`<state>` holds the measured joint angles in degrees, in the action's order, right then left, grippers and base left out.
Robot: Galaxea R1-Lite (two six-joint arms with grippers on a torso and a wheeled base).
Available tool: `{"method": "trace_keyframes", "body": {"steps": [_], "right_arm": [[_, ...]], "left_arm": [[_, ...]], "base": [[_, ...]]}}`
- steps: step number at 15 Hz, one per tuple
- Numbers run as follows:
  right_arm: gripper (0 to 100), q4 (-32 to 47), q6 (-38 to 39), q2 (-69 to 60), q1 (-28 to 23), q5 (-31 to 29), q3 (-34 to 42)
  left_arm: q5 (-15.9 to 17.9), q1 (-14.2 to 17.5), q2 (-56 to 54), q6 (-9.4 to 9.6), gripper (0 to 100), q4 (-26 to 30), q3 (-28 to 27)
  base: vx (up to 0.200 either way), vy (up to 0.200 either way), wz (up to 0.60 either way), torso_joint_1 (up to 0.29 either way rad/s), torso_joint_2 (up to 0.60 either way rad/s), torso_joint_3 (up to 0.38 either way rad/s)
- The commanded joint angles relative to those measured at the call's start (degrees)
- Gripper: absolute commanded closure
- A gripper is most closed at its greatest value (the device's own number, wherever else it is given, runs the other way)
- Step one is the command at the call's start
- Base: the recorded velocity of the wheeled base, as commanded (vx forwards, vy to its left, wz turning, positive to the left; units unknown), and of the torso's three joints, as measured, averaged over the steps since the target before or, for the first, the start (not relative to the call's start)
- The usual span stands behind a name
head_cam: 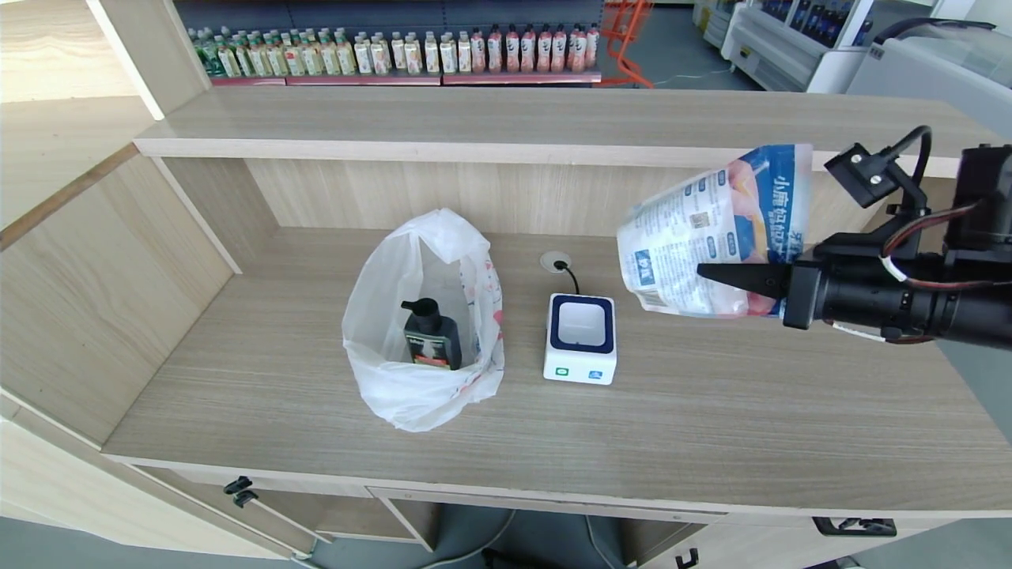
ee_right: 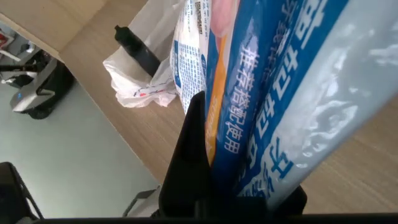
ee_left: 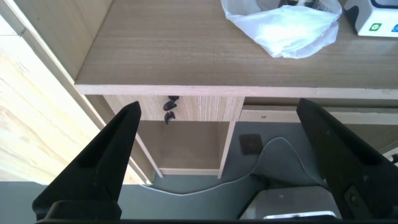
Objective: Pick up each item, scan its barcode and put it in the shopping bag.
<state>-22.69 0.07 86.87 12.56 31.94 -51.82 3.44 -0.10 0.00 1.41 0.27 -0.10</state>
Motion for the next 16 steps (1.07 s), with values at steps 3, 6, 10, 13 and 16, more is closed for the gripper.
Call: {"method": "trace_keyframes", "body": {"steps": [3, 6, 10, 13, 16], "right_arm": [[100, 1.68, 3.18, -10.49, -3.86, -0.65, 7.09], [100, 1.68, 3.18, -11.81, -4.91, -0.74, 8.49], [100, 1.77, 3.44, -13.13, -5.0, -0.83, 8.93], [100, 1.86, 5.02, -14.8, -5.0, -0.83, 9.72], [100, 1.86, 5.02, -15.15, -5.0, -0.83, 9.63]], "left_arm": [[-0.01, 0.01, 0.0, -0.01, 0, 0.0, 0.01], [-0.01, 0.01, 0.0, -0.01, 0, 0.0, 0.01], [-0.01, 0.01, 0.0, 0.08, 0, 0.0, 0.01], [-0.01, 0.01, 0.0, 0.17, 0, 0.0, 0.01], [-0.01, 0.01, 0.0, 0.17, 0, 0.0, 0.01]], "base": [[0.0, 0.0, 0.0, 0.0, 0.0, 0.0], [0.0, 0.0, 0.0, 0.0, 0.0, 0.0], [0.0, 0.0, 0.0, 0.0, 0.0, 0.0], [0.0, 0.0, 0.0, 0.0, 0.0, 0.0], [0.0, 0.0, 0.0, 0.0, 0.0, 0.0]]}}
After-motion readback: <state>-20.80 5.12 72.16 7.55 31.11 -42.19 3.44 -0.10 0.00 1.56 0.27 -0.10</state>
